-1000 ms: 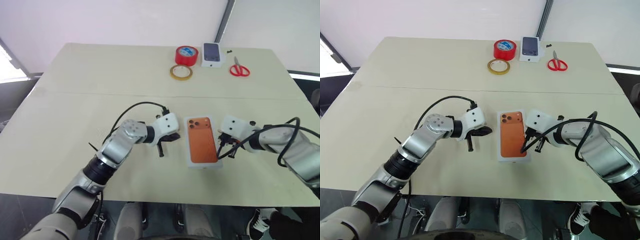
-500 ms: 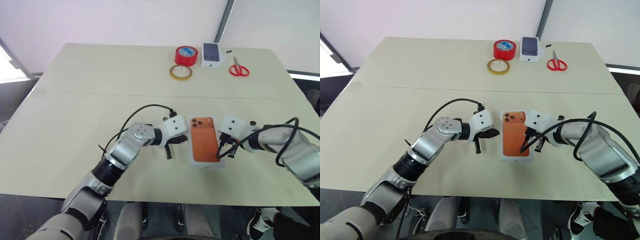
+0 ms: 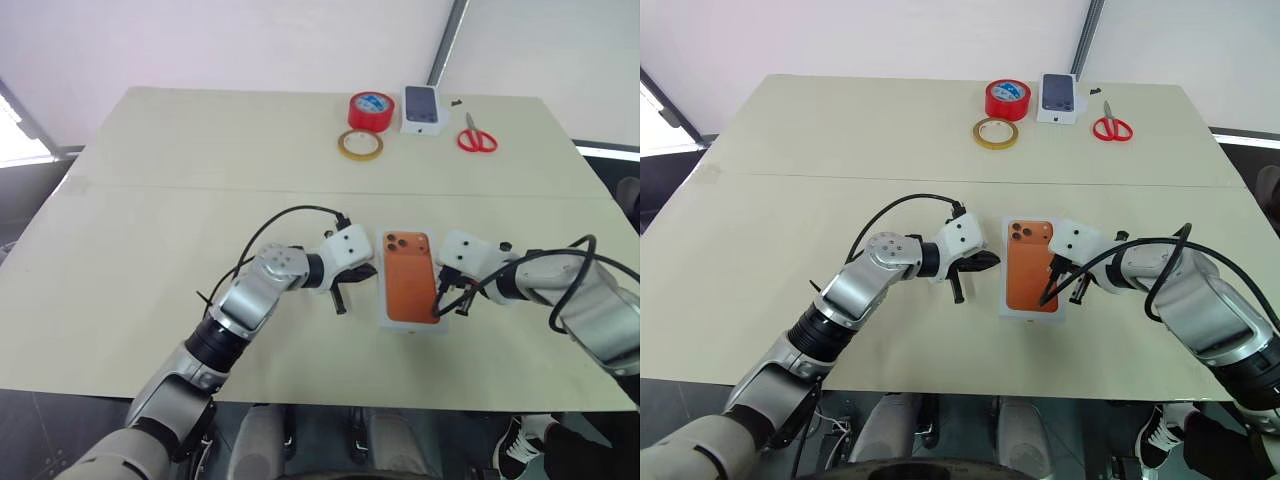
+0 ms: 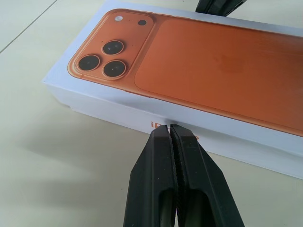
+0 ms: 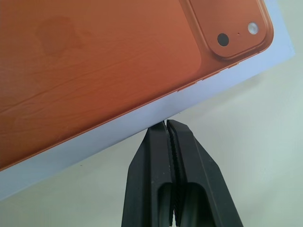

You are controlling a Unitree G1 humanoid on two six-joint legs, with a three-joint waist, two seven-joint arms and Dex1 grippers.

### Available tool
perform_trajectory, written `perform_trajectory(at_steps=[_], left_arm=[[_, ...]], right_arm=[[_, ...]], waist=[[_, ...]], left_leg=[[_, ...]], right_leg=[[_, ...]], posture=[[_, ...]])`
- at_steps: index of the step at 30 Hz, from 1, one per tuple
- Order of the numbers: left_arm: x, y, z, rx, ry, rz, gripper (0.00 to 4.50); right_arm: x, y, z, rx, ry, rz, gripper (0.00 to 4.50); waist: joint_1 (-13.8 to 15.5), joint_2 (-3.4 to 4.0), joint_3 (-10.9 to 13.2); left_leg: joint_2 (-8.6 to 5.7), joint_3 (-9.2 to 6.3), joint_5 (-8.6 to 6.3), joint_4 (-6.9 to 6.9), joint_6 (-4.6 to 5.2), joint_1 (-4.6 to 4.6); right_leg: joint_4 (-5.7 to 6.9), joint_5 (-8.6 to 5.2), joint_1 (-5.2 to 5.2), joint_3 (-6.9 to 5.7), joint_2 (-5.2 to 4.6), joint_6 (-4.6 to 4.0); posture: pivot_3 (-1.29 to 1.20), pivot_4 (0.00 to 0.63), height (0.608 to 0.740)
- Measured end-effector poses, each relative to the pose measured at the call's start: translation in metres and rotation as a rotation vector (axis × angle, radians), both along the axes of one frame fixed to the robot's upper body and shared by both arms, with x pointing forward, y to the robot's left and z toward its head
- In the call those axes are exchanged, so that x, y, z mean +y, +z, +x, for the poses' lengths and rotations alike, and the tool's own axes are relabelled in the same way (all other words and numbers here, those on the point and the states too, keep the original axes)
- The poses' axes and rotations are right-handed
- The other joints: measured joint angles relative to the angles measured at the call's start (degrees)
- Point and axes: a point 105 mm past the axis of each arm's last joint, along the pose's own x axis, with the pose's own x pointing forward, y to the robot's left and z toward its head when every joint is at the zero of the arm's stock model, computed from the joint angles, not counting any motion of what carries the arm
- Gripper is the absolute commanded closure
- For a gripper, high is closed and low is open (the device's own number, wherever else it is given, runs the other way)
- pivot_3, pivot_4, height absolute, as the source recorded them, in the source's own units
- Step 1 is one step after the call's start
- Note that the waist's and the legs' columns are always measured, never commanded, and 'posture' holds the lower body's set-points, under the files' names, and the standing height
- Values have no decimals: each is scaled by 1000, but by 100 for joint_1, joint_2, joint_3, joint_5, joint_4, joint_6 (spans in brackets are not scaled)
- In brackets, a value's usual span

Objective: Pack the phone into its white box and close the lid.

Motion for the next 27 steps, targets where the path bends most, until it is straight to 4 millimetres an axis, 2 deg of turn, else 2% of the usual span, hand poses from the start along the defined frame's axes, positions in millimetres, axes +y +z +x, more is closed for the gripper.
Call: perform_trajectory(at_steps=[7,12,15,17,19,21,24,27], left_arm=[[2,-6,4,19,27,8,4413],[11,5,11,13,59,-39,4413],[11,22,16,-11,70,-99,4413],[2,36,19,-37,67,-141,4413],[-8,42,18,-54,47,-157,4413],[-20,36,17,-50,29,-141,4413],[-30,4,15,8,22,-37,4413],[-34,-1,15,-8,3,-1,4413]], right_arm=[[-2,4,0,-6,0,4,4438],[-13,29,-2,-43,20,43,4438],[-10,31,-16,5,71,117,4438],[-1,26,-33,72,137,174,4438],[7,24,-44,104,185,196,4438],[15,18,-56,142,219,211,4438],[17,4,-64,177,210,199,4438],[15,-8,-64,182,180,164,4438]], waist=[[0,0,0],[2,-1,0],[17,-2,0],[32,-2,0],[16,-2,0],[12,-4,-1],[-6,-5,-2],[3,-4,-3]], left_leg=[[0,0,0,0,0,0],[1,-1,0,1,0,1],[-1,-7,0,4,0,2],[-2,-9,-3,11,5,1],[-3,-10,-8,20,12,3],[-3,-10,-11,24,14,6],[-2,-9,-11,24,15,6],[-1,-12,-11,24,14,7]], right_leg=[[1,0,0,0,1,0],[0,0,2,-1,1,1],[0,-3,10,-3,1,7],[0,-4,14,-4,0,10],[0,-6,21,-6,0,12],[0,-7,25,-6,-1,12],[1,-7,22,-6,0,12],[1,-7,23,-9,-1,11]], posture=[[0,150,740],[0,150,740],[0,150,740],[0,150,740],[0,150,740],[0,150,740],[0,150,740],[0,150,740]])
